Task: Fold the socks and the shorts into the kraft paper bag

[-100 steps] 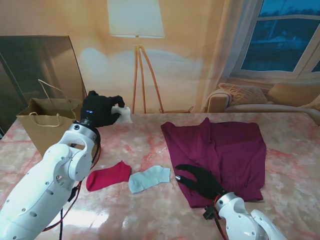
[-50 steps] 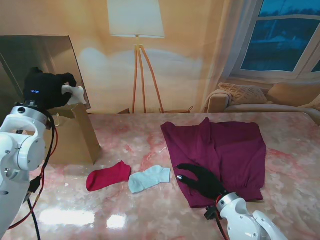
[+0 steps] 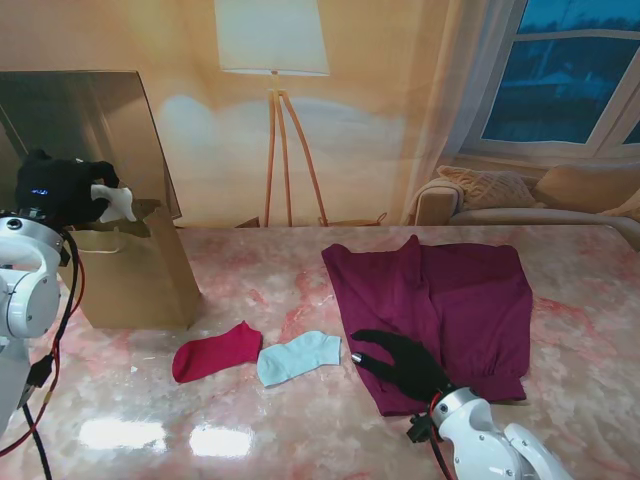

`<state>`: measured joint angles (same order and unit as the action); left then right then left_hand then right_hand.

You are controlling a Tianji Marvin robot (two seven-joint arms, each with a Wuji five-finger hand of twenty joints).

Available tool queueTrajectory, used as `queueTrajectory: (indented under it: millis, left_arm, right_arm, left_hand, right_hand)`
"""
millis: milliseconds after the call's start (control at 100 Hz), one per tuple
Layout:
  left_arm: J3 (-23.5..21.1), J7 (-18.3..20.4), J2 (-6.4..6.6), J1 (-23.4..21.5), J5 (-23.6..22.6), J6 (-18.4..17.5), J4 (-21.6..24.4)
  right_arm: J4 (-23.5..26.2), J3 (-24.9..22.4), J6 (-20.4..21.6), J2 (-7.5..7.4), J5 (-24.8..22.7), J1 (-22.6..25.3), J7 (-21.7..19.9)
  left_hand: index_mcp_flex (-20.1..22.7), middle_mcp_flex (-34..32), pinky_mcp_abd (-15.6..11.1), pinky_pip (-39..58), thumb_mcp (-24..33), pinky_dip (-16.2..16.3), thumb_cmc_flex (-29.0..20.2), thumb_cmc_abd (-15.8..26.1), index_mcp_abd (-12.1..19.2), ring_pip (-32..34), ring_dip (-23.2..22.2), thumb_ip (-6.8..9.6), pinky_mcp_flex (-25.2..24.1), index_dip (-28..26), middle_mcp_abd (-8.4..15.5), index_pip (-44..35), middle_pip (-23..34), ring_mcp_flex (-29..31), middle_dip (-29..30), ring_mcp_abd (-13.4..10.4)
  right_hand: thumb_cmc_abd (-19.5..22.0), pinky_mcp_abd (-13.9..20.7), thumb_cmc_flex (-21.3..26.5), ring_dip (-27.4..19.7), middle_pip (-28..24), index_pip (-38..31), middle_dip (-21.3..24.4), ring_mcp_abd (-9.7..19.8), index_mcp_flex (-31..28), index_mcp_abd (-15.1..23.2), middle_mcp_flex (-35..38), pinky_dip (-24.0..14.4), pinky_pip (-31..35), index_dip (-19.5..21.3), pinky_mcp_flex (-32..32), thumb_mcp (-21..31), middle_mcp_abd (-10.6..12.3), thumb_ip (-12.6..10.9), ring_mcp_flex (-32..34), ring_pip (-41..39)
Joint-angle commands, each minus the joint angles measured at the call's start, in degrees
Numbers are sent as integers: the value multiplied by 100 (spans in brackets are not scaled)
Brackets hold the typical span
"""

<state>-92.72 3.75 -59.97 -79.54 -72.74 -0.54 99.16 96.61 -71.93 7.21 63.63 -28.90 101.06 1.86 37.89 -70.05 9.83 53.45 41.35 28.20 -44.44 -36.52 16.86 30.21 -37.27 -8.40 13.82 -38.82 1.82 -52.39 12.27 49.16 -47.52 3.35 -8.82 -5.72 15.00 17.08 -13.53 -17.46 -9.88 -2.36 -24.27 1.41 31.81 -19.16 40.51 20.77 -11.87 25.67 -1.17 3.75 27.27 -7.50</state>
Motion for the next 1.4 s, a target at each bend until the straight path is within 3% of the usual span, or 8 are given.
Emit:
queueTrajectory:
  millis: [0, 400, 460, 500, 540, 630, 1100, 1390]
  left_arm:
    - [-28, 31, 68, 81, -36, -44, -140]
    - [192, -318, 89, 453, 118, 20, -935]
    - [218, -291, 95, 475, 118, 19, -988]
    - [224, -209, 98, 467, 122, 51, -971]
    - [218, -57, 101, 443, 124, 87, -928]
    - [207, -14, 99, 417, 129, 133, -908]
    - [63, 435, 95, 248, 254, 175, -567]
    - [-26, 89, 33, -56, 328, 25, -52]
  right_arm:
    - [19, 32, -9, 4, -24, 37, -11]
    - [-5, 61, -46, -2, -22, 9, -49]
    - [-3, 59, -53, -3, -25, 9, -51]
    - [-1, 55, -53, -3, -27, 12, -50]
    - [-4, 52, -51, -1, -32, 13, -40]
    - [-6, 45, -60, 2, -33, 15, -27]
    - [-10, 35, -42, -2, -53, 26, -30]
    - [-11, 23, -46, 4, -59, 32, 2]
  left_hand:
    - [239, -238, 17, -47, 154, 45, -218, -53, 265, -108, -66, -98, -57, -94, 221, -96, -74, -116, 53, -81]
    - [223, -247, 8, -18, 146, 117, -182, -66, 201, -103, -94, -119, -110, -8, 249, -123, -122, -175, 158, -83]
    - [145, -3, 38, -132, 63, 103, -147, -124, -116, -363, 85, -143, -193, 426, 208, 114, -240, -305, 453, -95]
    - [10, 825, 34, -283, 417, 119, 226, -105, -684, -609, 268, -180, -320, 867, 75, 901, 199, -583, 1237, -84]
    - [-215, 1615, 0, -434, 824, 125, 699, 29, -1222, -856, 402, 132, -436, 1281, -7, 1920, 175, -954, 2287, -98]
    - [-457, 2308, -30, -599, 777, 148, 816, 62, -1596, -1058, 509, 143, -572, 1728, -192, 2737, -22, -1344, 2593, -64]
    - [-412, 2890, -83, -1028, 366, 93, 1359, 780, -1527, -1301, 663, 122, -839, 1994, -231, 3218, -169, -1666, 2838, -57]
    - [-160, 2727, -106, -977, 416, 168, 1054, 910, -1493, -1262, 668, 207, -624, 1944, -272, 3123, -98, -1484, 2834, -31]
  right_hand:
    - [154, -3, 135, 92, -62, -62, -50, -12, -144, 133, 188, -207, 129, 24, -15, -166, 9, -159, 113, -81]
    - [158, 0, 132, 93, -65, -60, -52, -13, -144, 144, 190, -207, 126, 25, -7, -169, 11, -158, 112, -81]
    - [158, 0, 130, 93, -63, -59, -51, -9, -139, 143, 184, -207, 125, 25, -7, -170, 12, -158, 111, -81]
    - [154, 0, 131, 92, -64, -58, -52, -15, -135, 139, 184, -207, 125, 25, -6, -169, 5, -159, 107, -79]
    - [153, -3, 129, 93, -68, -60, -53, -11, -140, 143, 192, -207, 126, 25, -9, -169, 1, -159, 114, -82]
    - [154, -2, 127, 92, -64, -58, -52, -9, -138, 137, 186, -207, 125, 25, -8, -168, 11, -158, 109, -80]
    - [159, 3, 126, 93, -65, -60, -52, -9, -140, 136, 187, -208, 123, 26, -5, -167, 7, -158, 109, -80]
    - [158, 12, 127, 91, -64, -61, -52, -8, -143, 143, 186, -208, 121, 27, -3, -167, 0, -157, 103, -77]
